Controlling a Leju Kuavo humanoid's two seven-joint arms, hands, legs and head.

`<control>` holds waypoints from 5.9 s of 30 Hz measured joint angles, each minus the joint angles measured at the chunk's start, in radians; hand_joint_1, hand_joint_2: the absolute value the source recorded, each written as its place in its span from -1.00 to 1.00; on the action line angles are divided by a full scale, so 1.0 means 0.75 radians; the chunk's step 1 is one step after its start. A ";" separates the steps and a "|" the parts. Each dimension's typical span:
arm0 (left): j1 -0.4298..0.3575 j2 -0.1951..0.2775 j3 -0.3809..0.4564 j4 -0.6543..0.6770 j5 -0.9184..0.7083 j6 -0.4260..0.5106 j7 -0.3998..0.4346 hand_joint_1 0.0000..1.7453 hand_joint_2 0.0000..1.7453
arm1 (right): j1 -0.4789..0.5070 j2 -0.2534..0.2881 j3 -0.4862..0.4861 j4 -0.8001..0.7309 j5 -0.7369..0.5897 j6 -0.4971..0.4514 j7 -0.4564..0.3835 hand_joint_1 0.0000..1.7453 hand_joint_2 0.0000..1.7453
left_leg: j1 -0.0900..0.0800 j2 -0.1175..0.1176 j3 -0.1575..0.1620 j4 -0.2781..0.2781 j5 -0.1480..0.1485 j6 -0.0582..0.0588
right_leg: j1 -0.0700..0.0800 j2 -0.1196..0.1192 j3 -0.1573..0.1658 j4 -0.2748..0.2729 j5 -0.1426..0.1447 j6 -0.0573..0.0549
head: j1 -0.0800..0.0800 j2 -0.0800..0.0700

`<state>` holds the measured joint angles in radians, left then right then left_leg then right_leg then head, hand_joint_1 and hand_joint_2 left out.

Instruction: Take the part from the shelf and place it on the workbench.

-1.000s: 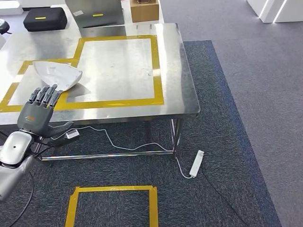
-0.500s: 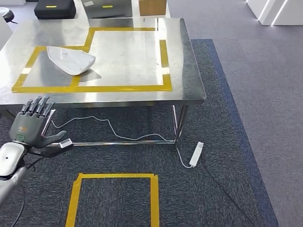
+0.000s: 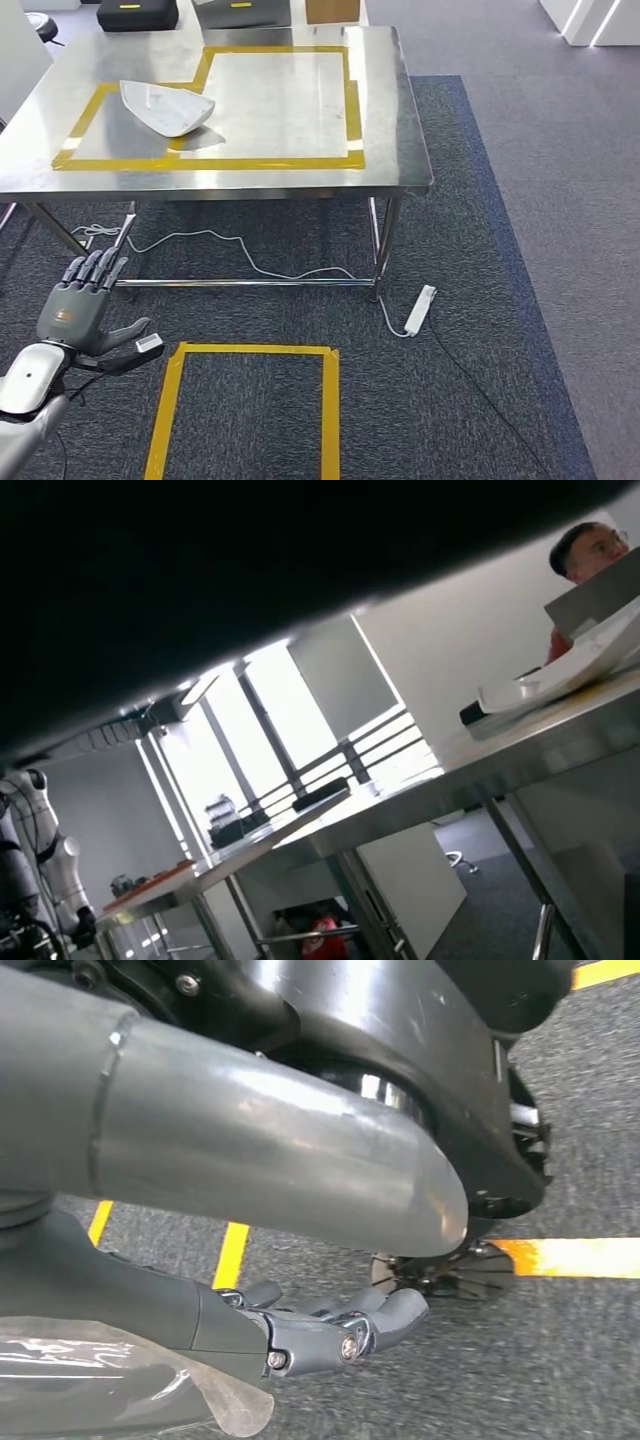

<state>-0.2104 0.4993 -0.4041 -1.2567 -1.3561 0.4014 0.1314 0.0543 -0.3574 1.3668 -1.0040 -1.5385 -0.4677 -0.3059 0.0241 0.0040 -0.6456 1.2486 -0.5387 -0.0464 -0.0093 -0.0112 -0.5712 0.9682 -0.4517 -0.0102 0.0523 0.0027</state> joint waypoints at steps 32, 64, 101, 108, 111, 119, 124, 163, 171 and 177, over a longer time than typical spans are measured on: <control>0.457 -0.558 -0.028 0.776 0.940 0.074 0.057 -1.00 -1.00 | 0.141 -0.050 -0.261 -0.063 0.000 -0.101 0.130 -1.00 -1.00 | -0.008 -0.007 0.118 -0.089 0.026 0.026 | 0.008 -0.004 -0.001 0.025 -0.012 0.010 | 0.022 0.000; 0.463 -0.659 -0.075 0.959 1.315 0.122 0.112 -1.00 -1.00 | 0.233 -0.053 -0.467 -0.180 0.007 -0.172 0.038 -1.00 -1.00 | -0.025 -0.002 0.222 -0.219 0.015 0.054 | 0.022 -0.012 0.010 0.041 -0.032 0.007 | 0.008 0.000; 0.499 -0.565 -0.314 0.788 1.456 0.133 0.269 -1.00 -1.00 | 0.217 -0.056 -0.457 -0.183 0.118 -0.173 0.077 -1.00 -1.00 | -0.011 -0.015 0.125 -0.409 0.159 0.093 | 0.001 0.007 0.060 0.164 -0.250 0.070 | 0.026 0.000; 0.499 -0.555 -0.371 0.773 1.509 0.135 0.286 -1.00 -1.00 | 0.207 -0.057 -0.439 -0.174 0.152 -0.200 0.082 -1.00 -1.00 | 0.008 -0.093 0.071 -0.360 0.167 0.049 | -0.032 0.066 0.126 0.067 -0.174 0.109 | 0.031 0.000; 0.500 -0.541 -0.393 0.760 1.527 0.135 0.288 -1.00 -1.00 | 0.202 -0.057 -0.424 -0.172 0.161 -0.203 0.083 -1.00 -1.00 | 0.004 -0.130 0.051 -0.341 0.177 0.020 | -0.027 0.079 0.145 0.019 -0.161 0.069 | 0.031 0.000; 0.502 -0.529 -0.431 0.751 1.549 0.135 0.288 -1.00 -1.00 | 0.201 -0.057 -0.407 -0.166 0.164 -0.214 0.086 -1.00 -1.00 | -0.009 -0.023 -0.087 0.070 -0.063 0.023 | -0.001 -0.055 0.118 0.030 -0.142 0.017 | -0.002 0.000; 0.500 -0.524 -0.440 0.749 1.561 0.140 0.292 -1.00 -1.00 | 0.190 -0.056 -0.397 -0.163 0.173 -0.237 0.086 -1.00 -1.00 | -0.056 0.082 0.132 -0.254 0.048 0.105 | 0.028 -0.141 0.128 0.032 -0.148 0.012 | -0.003 0.000; 0.474 -0.527 -0.495 0.746 1.805 0.209 0.235 -1.00 -1.00 | 0.146 -0.055 -0.362 -0.101 0.265 -0.307 0.107 -1.00 -1.00 | -0.038 -0.023 0.132 -0.338 0.080 0.101 | -0.013 0.004 -0.005 0.303 -0.288 0.075 | -0.001 0.000; 0.480 -0.532 -0.484 0.743 1.869 0.232 0.225 -1.00 -1.00 | 0.164 -0.055 -0.384 -0.092 0.303 -0.308 0.121 -1.00 -1.00 | -0.042 -0.166 0.132 -0.331 0.078 0.089 | -0.013 0.153 0.059 0.050 -0.091 0.043 | -0.002 0.000; 0.493 -0.534 -0.467 0.739 1.911 0.235 0.200 -1.00 -1.00 | 0.174 -0.037 -0.431 -0.085 0.384 -0.308 0.162 -1.00 -1.00 | -0.036 -0.091 0.044 -0.177 -0.003 0.042 | -0.013 0.045 0.104 0.003 -0.086 0.014 | -0.009 0.000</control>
<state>0.1591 0.0985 -0.7545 -0.7024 0.0771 0.5775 0.2814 0.1846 -0.3856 1.0433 -1.0676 -1.2507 -0.6985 -0.1847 -0.0026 -0.0639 -0.6126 1.1157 -0.5413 -0.0148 -0.0194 0.0229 -0.4929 0.9702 -0.5164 0.0004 0.0454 0.0027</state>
